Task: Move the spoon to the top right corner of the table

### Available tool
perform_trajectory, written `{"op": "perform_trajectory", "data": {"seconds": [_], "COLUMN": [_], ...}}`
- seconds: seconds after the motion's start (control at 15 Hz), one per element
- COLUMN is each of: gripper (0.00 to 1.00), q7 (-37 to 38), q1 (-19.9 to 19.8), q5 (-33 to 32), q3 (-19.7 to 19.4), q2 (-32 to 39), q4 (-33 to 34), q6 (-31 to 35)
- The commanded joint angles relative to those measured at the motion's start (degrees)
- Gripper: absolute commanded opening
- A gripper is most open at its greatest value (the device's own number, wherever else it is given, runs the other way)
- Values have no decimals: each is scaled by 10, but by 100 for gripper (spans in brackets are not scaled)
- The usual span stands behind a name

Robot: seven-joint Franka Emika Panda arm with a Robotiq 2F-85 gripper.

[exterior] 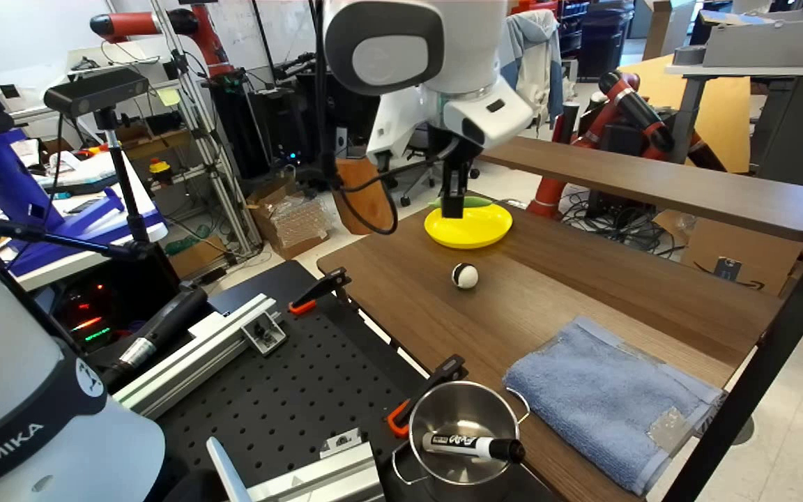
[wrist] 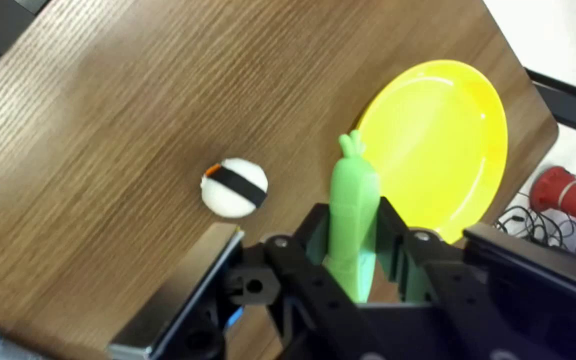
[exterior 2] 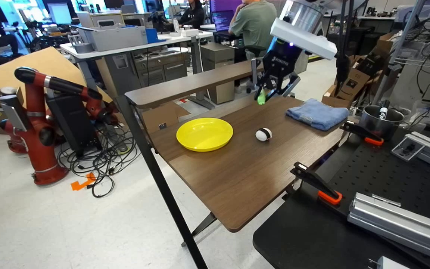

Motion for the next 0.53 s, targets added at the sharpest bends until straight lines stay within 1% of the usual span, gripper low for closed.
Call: {"op": "perform_trajectory", "data": {"seconds": [0.0, 0.07, 0.27, 0.47], "gripper": [7, 7, 7, 7], "q7": [-69, -77, -94, -91], "q1": [25, 29, 66, 91], "q5": [94, 110, 150, 170], "q3": [-72, -93, -179, -241], "q2": [-9, -5, 4, 30], "q4": [50, 62, 92, 122], "q6": [-84, -96, -136, -154]}}
